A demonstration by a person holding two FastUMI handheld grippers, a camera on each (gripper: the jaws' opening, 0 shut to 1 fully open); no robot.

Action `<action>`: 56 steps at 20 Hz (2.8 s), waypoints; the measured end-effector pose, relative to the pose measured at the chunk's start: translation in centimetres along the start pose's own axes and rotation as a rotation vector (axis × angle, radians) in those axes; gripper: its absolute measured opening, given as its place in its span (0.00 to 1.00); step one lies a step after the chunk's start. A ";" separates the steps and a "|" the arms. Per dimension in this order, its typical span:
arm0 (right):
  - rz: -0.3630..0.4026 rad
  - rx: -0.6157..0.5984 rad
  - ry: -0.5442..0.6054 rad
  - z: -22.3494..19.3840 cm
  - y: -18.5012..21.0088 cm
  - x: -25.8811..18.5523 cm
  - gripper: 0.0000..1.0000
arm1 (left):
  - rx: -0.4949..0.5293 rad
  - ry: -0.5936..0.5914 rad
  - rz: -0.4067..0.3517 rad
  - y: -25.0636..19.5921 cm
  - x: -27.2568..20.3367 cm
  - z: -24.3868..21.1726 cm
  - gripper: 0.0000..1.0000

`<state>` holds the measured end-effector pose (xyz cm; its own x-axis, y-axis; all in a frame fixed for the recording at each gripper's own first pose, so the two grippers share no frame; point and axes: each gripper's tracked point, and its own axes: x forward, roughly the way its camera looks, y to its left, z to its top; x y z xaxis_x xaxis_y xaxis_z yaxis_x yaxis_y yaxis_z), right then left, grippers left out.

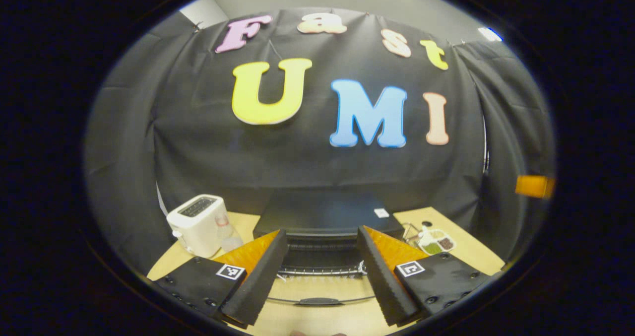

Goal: Open the electric oven with the left hand, put the food in, and close the electric oven.

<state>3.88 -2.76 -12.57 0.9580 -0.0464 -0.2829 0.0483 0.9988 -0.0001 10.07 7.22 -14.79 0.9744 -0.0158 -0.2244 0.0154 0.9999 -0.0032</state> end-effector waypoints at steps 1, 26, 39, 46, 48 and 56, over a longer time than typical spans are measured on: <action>0.016 0.012 0.031 -1.5 -0.3 0.5 0.97 | -0.005 -0.041 0.011 -0.1 -0.5 2.0 0.99; 0.366 0.753 0.665 -25.5 0.5 9.9 0.47 | -0.060 -0.123 0.211 -0.2 -11.1 9.6 0.99; 0.490 0.919 0.583 -19.1 2.4 8.2 0.14 | -0.060 -0.127 0.191 0.4 -11.3 10.0 0.99; 0.541 1.045 0.424 -11.0 5.9 4.3 0.14 | -0.011 -0.165 0.040 1.7 -9.0 12.0 0.91; 0.552 1.061 0.395 -9.7 7.6 3.6 0.14 | -0.033 -0.157 -0.011 2.0 -8.5 11.7 1.00; 0.580 1.018 0.375 -8.3 16.7 3.7 0.14 | -0.085 -0.127 -0.077 8.4 -6.6 10.9 0.99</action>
<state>5.91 13.82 -21.56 0.7784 0.5757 -0.2502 0.0018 0.3965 0.9180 6.20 15.75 -2.72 0.9917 -0.0866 -0.0949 0.0772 0.9921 -0.0988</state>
